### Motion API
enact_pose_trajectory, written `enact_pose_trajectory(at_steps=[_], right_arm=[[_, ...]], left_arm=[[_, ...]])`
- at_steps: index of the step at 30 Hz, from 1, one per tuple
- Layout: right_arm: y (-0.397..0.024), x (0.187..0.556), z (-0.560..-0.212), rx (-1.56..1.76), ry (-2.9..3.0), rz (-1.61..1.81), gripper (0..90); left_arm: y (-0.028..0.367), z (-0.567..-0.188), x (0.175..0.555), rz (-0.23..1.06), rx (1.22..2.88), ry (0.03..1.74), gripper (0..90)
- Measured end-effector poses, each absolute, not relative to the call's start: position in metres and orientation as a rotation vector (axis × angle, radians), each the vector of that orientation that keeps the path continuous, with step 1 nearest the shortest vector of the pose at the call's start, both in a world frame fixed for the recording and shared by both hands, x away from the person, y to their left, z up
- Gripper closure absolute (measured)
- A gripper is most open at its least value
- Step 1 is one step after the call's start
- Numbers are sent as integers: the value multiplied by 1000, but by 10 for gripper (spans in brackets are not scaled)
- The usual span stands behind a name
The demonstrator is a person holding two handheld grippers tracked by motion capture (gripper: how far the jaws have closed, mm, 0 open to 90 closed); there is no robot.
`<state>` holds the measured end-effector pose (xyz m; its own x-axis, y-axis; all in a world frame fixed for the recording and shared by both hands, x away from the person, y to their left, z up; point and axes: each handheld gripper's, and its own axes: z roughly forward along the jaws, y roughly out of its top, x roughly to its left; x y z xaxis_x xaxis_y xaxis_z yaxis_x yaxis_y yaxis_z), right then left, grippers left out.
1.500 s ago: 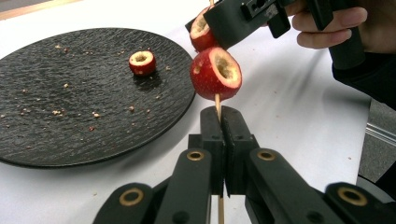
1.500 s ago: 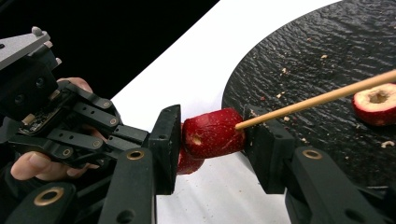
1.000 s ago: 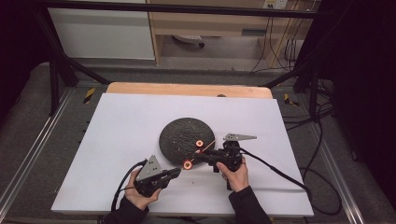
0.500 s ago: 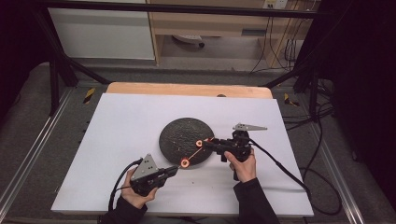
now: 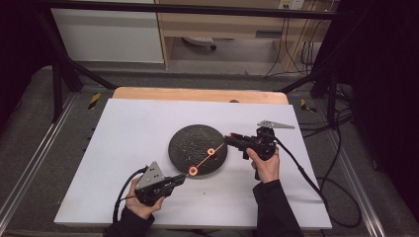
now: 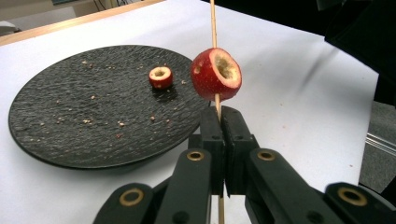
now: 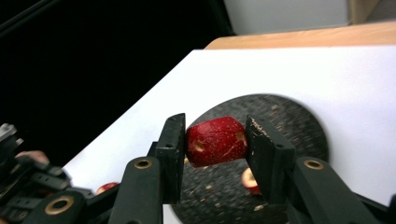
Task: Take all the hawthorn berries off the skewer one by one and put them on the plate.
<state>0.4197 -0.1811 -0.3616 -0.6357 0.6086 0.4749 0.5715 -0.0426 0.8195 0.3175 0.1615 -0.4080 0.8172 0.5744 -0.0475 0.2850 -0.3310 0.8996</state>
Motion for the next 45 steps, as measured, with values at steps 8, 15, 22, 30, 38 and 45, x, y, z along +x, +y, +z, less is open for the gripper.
enact_pose_trajectory(at_steps=[8,15,22,30,38,45], right_arm=[[-188,428,-358,1339,2114,1737,600],[-168,433,-373,1331,2184,1672,600],[-139,446,-393,1330,2249,1603,599],[-114,467,-424,1361,2273,1500,599],[-109,475,-443,1373,2265,1403,597],[-110,473,-440,1344,2262,1388,548]], left_arm=[[172,-405,322,350,1909,677,883],[181,-403,327,366,1887,716,883],[185,-404,330,366,1880,734,883],[184,-405,330,361,1885,733,883],[181,-406,330,354,1894,733,883],[179,-408,330,351,1906,728,883]])
